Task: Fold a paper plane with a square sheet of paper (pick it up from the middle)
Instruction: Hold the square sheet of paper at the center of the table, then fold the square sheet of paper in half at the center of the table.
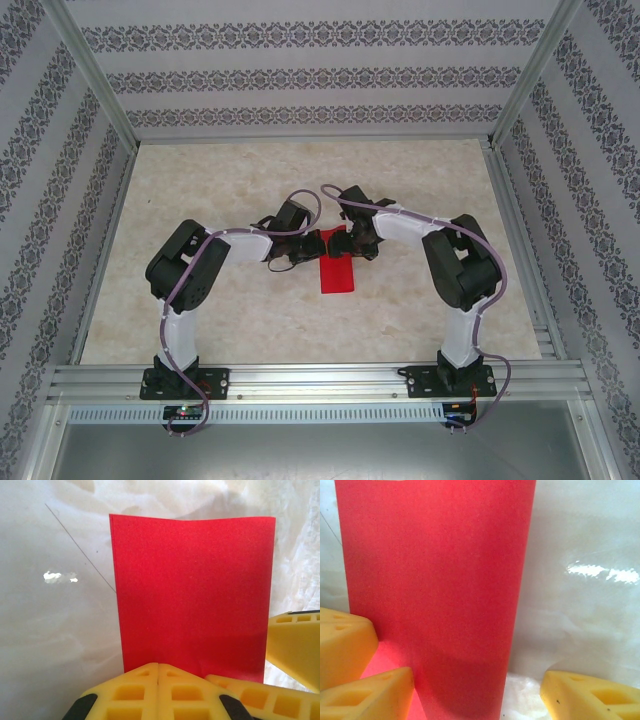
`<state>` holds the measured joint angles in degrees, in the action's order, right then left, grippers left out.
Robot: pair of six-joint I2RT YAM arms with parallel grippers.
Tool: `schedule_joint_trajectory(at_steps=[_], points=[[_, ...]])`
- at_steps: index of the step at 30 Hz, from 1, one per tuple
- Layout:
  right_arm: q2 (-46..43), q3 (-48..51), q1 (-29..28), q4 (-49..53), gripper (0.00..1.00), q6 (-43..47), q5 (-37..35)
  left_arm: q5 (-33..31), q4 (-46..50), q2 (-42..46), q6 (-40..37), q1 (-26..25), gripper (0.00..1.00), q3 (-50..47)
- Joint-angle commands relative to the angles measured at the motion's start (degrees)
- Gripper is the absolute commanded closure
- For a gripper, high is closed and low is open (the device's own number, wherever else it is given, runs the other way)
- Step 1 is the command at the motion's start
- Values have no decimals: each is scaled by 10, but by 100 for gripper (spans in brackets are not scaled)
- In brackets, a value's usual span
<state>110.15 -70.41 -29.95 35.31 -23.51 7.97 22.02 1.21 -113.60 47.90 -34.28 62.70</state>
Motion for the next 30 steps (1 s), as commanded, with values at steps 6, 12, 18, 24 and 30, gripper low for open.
schedule_joint_trajectory(at_steps=[6,12,18,24,30], points=[[-113,73,40,-52,23,-51,5,-47,102,-45,-23,-5,100,-4],[-164,96,40,-98,33,-65,90,-55,113,-53,-22,-5,100,-3],[-126,98,34,-161,74,-91,189,-65,127,-57,-32,-5,100,3],[-70,82,37,-171,88,-83,219,-68,151,-64,-52,-4,100,17],[-24,50,39,-148,90,-69,212,-67,169,-75,-64,-4,100,28]])
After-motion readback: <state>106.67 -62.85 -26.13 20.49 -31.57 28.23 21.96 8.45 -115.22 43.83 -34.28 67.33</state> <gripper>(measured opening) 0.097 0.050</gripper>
